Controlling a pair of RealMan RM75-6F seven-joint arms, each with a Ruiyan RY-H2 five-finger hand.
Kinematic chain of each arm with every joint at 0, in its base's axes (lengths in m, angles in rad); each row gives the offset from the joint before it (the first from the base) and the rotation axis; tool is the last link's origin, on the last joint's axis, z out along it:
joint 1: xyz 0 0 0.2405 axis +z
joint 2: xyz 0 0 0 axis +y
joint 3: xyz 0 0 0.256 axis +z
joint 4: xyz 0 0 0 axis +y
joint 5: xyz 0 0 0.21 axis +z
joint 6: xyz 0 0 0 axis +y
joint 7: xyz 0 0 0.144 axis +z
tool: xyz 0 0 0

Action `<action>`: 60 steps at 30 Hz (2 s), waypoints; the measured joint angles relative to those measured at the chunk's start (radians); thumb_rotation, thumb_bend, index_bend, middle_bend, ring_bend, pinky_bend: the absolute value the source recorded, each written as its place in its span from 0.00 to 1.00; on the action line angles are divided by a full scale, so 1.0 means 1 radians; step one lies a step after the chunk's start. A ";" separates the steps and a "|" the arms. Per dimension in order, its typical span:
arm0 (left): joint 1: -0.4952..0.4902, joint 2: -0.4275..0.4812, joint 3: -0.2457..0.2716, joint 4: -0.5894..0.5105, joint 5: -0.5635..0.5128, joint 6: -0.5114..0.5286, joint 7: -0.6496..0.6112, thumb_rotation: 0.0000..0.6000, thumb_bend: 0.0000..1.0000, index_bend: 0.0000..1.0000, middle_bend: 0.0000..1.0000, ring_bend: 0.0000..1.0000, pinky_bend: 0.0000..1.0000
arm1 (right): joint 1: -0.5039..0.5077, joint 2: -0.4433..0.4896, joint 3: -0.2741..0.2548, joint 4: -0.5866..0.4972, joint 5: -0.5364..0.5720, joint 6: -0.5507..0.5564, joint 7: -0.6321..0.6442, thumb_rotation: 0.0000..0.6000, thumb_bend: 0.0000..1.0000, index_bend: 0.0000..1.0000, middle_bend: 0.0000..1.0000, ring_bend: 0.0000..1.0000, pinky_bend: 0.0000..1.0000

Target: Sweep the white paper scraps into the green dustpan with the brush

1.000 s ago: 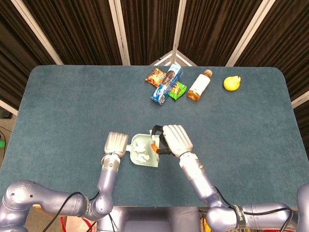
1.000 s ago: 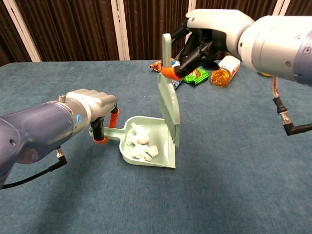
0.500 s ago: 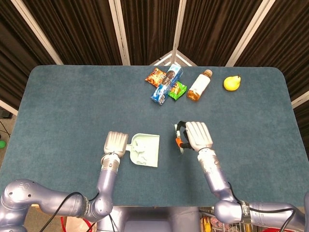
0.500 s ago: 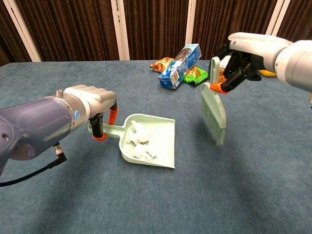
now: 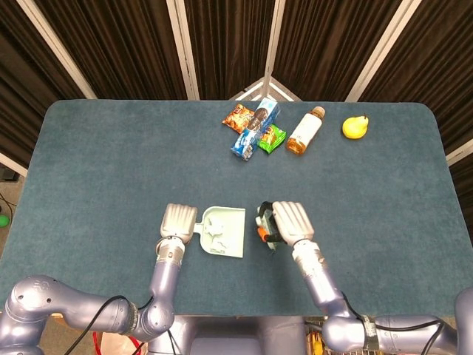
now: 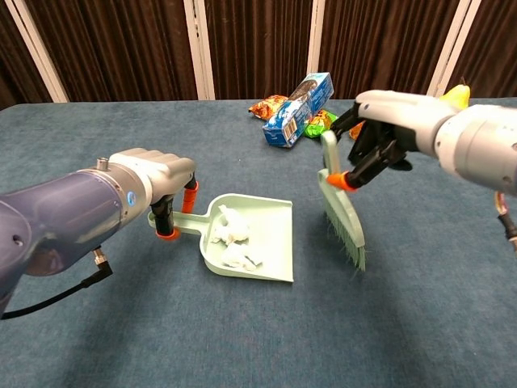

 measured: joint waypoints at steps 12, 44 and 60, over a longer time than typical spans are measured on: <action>0.006 -0.011 0.003 0.009 0.011 -0.005 -0.016 1.00 0.57 0.63 1.00 1.00 1.00 | 0.022 -0.039 0.072 -0.089 0.043 0.009 0.028 1.00 0.52 0.82 0.93 0.98 0.89; 0.066 0.059 0.017 -0.085 0.162 -0.011 -0.143 1.00 0.00 0.14 0.93 0.97 1.00 | 0.007 0.113 0.116 -0.092 0.006 0.038 0.108 1.00 0.52 0.82 0.93 0.98 0.89; 0.285 0.424 0.204 -0.284 0.586 -0.015 -0.484 1.00 0.00 0.03 0.54 0.63 0.79 | -0.107 0.238 0.004 0.171 -0.127 0.035 0.135 1.00 0.53 0.82 0.93 0.98 0.89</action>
